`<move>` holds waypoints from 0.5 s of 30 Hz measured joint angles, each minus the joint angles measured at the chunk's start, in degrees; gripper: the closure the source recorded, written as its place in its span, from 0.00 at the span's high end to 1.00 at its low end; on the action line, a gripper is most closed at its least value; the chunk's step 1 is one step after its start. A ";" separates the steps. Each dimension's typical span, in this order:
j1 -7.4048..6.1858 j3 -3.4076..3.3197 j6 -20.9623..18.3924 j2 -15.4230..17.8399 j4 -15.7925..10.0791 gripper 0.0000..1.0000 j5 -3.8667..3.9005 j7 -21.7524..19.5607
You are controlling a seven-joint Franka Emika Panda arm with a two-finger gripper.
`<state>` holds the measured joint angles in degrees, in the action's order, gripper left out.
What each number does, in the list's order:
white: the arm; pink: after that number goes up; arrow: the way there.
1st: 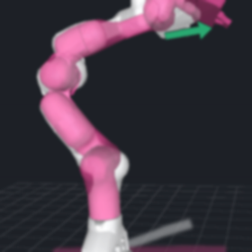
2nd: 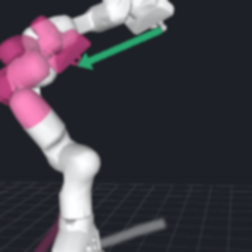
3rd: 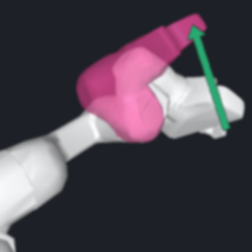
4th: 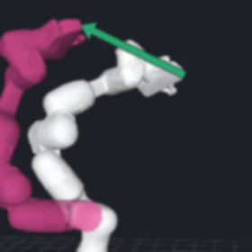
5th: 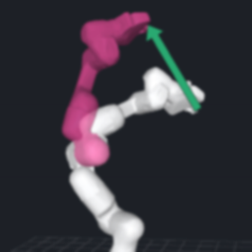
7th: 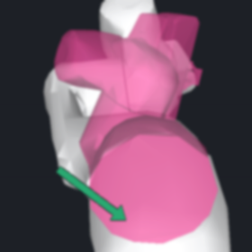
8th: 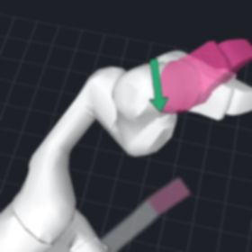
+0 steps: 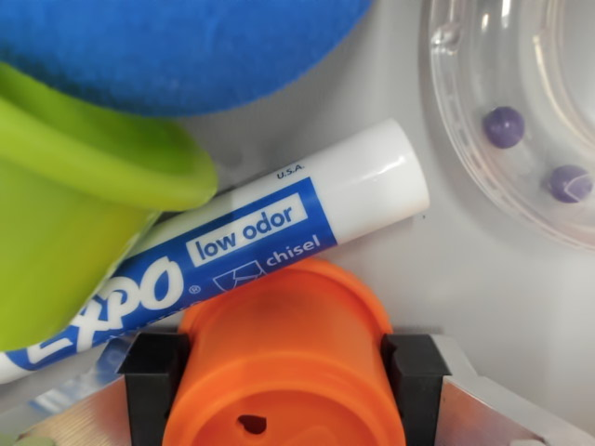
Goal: Pick an object from the bin
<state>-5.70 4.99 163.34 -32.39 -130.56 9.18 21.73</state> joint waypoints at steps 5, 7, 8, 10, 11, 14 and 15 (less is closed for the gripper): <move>0.00 0.00 0.00 0.03 0.00 0.00 0.00 0.00; 0.00 0.00 -0.08 0.13 -0.03 0.00 0.00 0.00; 0.01 0.01 -0.15 0.23 -0.07 0.00 0.00 0.01; 0.06 0.06 -0.37 0.62 -0.19 0.00 -0.01 0.03; 0.08 0.08 -0.45 0.75 -0.23 0.00 -0.01 0.04; 0.28 0.32 -1.13 1.76 -0.54 0.00 -0.09 0.09; 0.36 0.42 -1.40 2.18 -0.69 0.00 -0.13 0.13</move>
<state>-5.34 5.42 161.95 -30.21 -131.25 9.05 21.86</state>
